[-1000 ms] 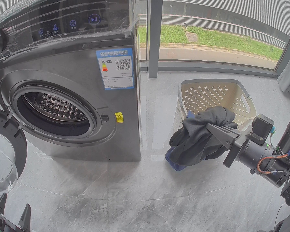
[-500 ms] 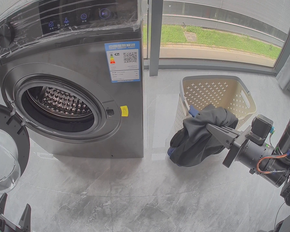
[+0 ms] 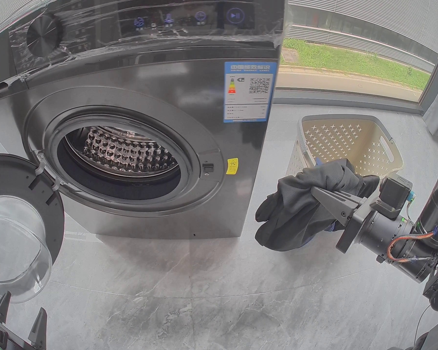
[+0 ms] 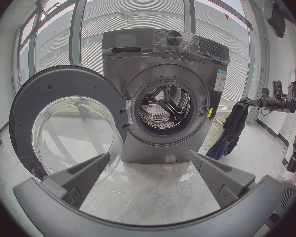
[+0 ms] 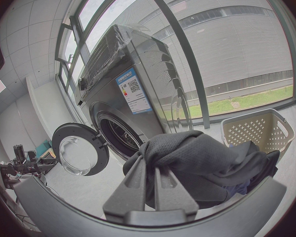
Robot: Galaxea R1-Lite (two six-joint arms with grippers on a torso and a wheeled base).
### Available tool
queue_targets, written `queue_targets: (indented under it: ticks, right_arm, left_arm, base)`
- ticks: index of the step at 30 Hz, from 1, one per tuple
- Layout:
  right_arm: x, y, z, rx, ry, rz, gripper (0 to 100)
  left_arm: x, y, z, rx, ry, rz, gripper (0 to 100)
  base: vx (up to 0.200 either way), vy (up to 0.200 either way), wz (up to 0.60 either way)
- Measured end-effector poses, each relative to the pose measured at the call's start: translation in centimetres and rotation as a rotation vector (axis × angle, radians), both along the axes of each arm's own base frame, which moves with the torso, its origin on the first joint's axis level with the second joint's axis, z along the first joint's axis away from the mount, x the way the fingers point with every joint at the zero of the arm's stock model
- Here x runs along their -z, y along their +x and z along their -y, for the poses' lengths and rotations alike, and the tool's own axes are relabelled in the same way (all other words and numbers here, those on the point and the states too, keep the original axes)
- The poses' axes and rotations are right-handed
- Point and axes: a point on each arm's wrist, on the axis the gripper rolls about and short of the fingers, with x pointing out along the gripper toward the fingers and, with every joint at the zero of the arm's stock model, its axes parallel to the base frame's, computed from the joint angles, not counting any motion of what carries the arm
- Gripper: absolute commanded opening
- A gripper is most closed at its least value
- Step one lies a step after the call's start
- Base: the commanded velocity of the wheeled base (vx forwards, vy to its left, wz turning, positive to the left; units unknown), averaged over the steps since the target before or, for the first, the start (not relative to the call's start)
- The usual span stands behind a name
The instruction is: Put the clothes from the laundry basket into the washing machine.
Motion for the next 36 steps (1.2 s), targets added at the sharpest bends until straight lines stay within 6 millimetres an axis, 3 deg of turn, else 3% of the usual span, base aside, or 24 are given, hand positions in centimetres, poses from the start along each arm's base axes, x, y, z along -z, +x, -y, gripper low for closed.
queue_targets:
  ticks: [9, 18, 27, 36]
  right_arm:
    - [-0.01, 0.01, 0.0, 0.0, 0.0, 0.0, 0]
    - [-0.03, 0.12, 0.11, 0.008, 0.001, 0.0, 0]
    - [0.04, 0.23, 0.19, 0.014, 0.004, -0.006, 0]
    - [0.16, 0.32, 0.15, 0.015, 0.002, -0.012, 0]
  left_arm:
    - [0.0, 0.0, 0.0, -0.001, 0.0, 0.0, 100]
    - [-0.01, 0.0, 0.0, -0.001, 0.0, 0.0, 100]
    - [0.0, 0.0, 0.0, -0.001, 0.0, 0.0, 100]
    - [0.0, 0.0, 0.0, -0.001, 0.0, 0.0, 100]
  base:
    - [0.0, 0.067, 0.0]
    - [-0.2, 0.0, 0.0]
    - [0.0, 0.0, 0.0]
    - [0.0, 0.2, 0.0]
